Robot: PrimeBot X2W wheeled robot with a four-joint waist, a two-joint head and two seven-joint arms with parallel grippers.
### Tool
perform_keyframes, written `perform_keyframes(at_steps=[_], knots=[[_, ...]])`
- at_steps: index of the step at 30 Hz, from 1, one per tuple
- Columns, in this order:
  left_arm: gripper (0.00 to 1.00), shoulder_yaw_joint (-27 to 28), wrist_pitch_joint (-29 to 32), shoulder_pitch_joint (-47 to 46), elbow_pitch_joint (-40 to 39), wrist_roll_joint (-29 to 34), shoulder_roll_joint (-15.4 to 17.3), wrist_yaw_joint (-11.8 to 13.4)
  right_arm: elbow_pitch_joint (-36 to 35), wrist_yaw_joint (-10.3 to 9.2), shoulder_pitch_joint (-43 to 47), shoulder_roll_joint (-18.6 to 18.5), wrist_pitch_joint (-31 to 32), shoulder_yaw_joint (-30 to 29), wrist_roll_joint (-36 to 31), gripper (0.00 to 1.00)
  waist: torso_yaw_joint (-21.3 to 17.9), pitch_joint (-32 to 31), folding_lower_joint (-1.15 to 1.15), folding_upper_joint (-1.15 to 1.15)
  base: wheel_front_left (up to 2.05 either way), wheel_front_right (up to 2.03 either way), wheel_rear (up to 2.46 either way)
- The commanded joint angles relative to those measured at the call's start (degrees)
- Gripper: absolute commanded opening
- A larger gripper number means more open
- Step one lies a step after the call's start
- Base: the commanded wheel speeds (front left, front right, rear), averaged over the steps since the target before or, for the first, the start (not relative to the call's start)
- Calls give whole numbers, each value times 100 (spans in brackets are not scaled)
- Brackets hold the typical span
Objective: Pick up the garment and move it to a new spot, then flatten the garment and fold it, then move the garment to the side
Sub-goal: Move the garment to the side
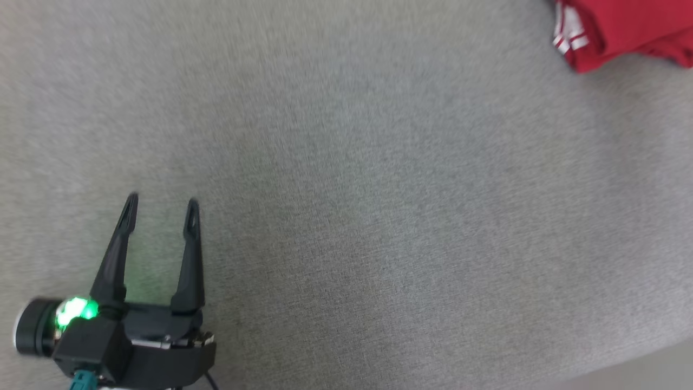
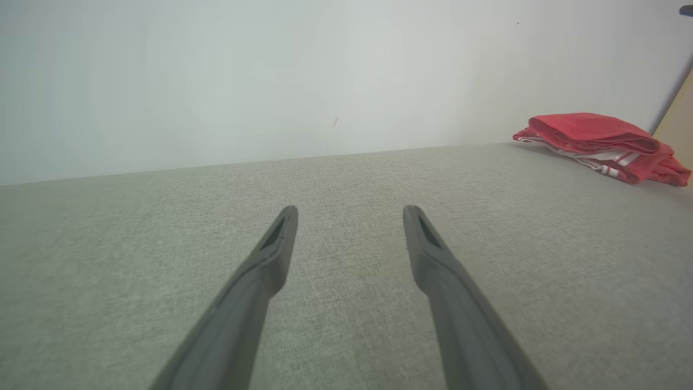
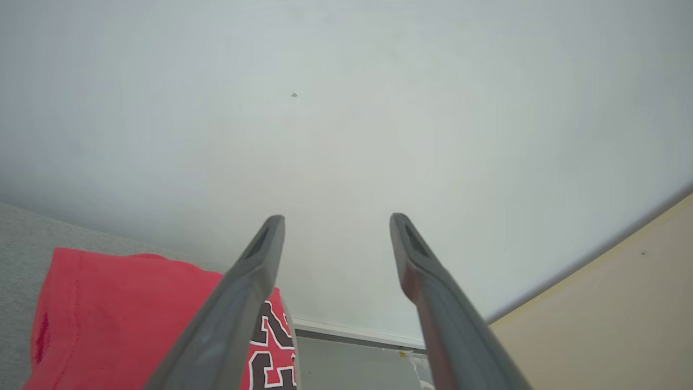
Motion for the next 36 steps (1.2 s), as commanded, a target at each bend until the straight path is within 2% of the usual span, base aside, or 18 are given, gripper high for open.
perform_keyframes(at_steps=[1,6,12,15,26,36], knots=[[100,64,-16,122,55,-77,-49,36,-107,-17,185,69,-66,-62,73,100,91,-540,0,0,0,0,0],[100,422,-16,482,440,-120,-201,84,-774,-17,1092,488,-261,-427,281,100,312,-1267,0,0,0,0,0],[100,633,-16,903,660,-98,-290,200,-1657,-17,2268,893,-294,-836,537,100,583,-1826,0,0,0,0,0],[100,702,-16,997,722,-128,-309,215,-1986,-17,2731,1058,-294,-1017,591,100,668,-1961,0,0,0,0,0],[100,819,-16,1268,1066,-141,-335,266,-3441,-17,5008,2126,-290,-1831,460,100,926,-2402,0,0,0,0,0],[100,582,-16,1304,1330,-243,-338,383,-4253,-17,6532,3004,-288,-2333,190,100,1035,-2650,0,0,0,0,0]])
